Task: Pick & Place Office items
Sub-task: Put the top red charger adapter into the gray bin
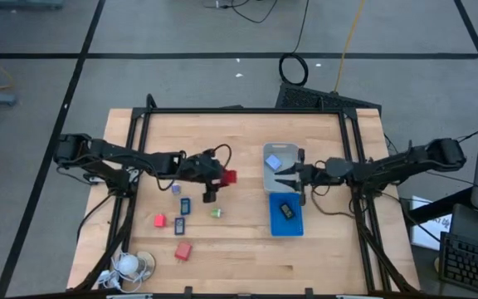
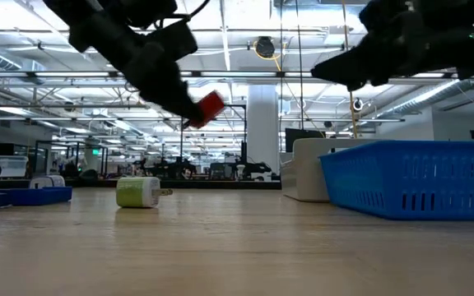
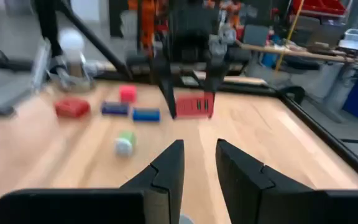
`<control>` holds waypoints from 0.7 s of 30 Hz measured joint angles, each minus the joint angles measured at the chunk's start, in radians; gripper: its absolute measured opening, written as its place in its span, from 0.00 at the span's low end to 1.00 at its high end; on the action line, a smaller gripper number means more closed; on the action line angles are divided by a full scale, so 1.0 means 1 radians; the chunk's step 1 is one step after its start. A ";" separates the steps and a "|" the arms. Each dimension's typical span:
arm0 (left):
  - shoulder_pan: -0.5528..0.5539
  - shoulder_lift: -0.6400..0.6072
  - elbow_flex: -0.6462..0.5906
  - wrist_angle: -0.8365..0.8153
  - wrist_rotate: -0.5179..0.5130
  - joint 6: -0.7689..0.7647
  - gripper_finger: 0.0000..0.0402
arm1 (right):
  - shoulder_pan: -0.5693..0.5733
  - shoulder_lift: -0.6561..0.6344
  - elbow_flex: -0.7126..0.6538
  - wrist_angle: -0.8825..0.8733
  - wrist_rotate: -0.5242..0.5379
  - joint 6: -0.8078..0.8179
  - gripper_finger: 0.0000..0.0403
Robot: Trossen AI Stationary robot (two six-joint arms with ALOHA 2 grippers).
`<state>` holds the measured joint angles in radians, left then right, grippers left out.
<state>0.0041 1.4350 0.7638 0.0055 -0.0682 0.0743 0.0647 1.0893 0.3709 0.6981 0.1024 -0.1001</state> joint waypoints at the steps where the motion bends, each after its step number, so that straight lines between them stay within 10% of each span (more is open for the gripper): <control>1: 0.006 -0.016 -0.021 0.014 0.012 0.000 0.53 | 0.000 0.034 0.028 0.002 0.002 -0.017 0.21; 10: 0.052 -0.089 -0.151 0.303 0.361 -0.189 0.53 | 0.004 0.247 0.203 0.012 0.002 -0.305 0.25; 21: 0.053 -0.084 -0.149 0.341 0.663 -0.569 0.56 | 0.010 0.475 0.395 -0.005 0.001 -0.305 0.58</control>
<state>0.0574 1.3510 0.6150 0.3465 0.5945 -0.4943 0.0742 1.5647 0.7656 0.6929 0.1029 -0.4053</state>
